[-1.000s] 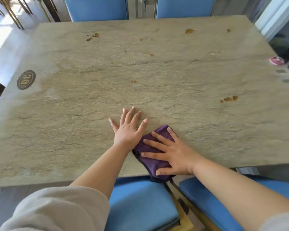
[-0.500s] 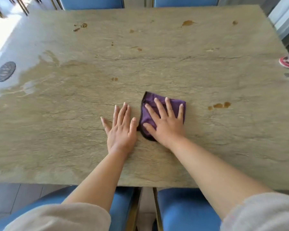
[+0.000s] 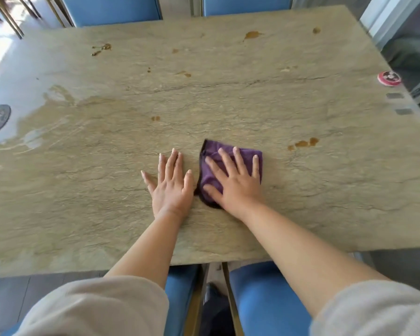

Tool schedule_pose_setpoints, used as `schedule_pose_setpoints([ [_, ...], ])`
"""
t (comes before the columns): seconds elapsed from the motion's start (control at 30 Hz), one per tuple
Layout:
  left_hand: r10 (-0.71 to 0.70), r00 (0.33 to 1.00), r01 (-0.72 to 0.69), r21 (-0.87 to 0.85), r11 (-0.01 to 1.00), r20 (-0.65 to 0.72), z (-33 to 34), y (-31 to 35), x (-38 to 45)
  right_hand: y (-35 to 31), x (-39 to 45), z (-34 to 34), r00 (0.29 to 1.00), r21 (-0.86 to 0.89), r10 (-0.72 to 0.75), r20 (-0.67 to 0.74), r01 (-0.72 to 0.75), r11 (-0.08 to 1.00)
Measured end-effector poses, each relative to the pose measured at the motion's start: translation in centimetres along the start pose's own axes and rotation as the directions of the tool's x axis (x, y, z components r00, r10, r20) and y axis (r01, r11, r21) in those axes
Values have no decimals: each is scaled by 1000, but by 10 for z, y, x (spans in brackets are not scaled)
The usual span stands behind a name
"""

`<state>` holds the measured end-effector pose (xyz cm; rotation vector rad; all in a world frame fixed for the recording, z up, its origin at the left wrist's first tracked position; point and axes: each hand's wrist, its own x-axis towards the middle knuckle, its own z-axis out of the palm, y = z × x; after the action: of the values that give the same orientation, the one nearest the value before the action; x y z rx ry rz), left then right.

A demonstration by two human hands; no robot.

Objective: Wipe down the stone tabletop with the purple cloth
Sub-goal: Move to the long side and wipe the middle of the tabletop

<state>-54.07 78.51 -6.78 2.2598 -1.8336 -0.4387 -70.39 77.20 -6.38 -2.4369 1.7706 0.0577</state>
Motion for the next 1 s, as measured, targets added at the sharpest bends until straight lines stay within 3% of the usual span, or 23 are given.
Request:
schedule_pose_setpoints([
  [0.07, -26, 999, 26, 8, 1000, 20, 0, 2, 0, 5, -38, 3, 970, -25, -244, 3, 244, 969],
  [0.13, -44, 998, 44, 20, 999, 44, 0, 7, -2, 26, -65, 3, 883, -45, -466, 56, 469, 882],
  [0.23, -47, 996, 50, -28, 998, 79, 2, 27, -9, 65, -66, -4, 795, -90, -592, 132, 604, 792],
  [0.3, -12, 994, 19, -63, 998, 108, 5, 45, -16, 80, -45, -3, 877, -102, -470, 99, 479, 872],
  [0.37, 7, 993, 5, -105, 994, 117, 10, 60, -22, 85, -23, -4, 988, -53, -153, -5, 153, 987],
  [0.43, 12, 995, 2, -137, 991, 100, 15, 72, -28, 81, -11, -4, 998, -22, 63, -15, -63, 998],
  [0.47, 7, 996, 6, -149, 989, 90, 17, 77, -29, 80, -14, -3, 999, -35, 54, 4, -54, 998],
  [0.53, -13, 997, 25, -158, 987, 79, 22, 89, -32, 91, -38, -5, 986, -51, -165, 27, 166, 985],
  [0.6, -17, 998, 25, -132, 991, 61, 28, 102, -33, 122, -71, -6, 906, -74, -418, 66, 423, 903],
  [0.67, -27, 998, 31, -71, 997, 62, 35, 117, -32, 160, -88, -5, 866, -87, -494, 76, 499, 862],
  [0.73, -49, 997, 47, 25, 999, 52, 43, 128, -32, 186, -81, -4, 930, -85, -365, 38, 367, 926],
  [0.8, -69, 997, 67, 93, 993, 19, 49, 132, -32, 195, -53, -7, 992, -55, -122, -18, 121, 991],
  [0.9, -78, 997, 79, 115, 990, -14, 52, 132, -29, 190, 10, -11, 985, 1, 175, 6, -175, 985],
  [1.0, -75, 997, 77, 124, 989, -18, 52, 132, -28, 164, 56, -15, 971, 10, 234, 54, -235, 972],
])
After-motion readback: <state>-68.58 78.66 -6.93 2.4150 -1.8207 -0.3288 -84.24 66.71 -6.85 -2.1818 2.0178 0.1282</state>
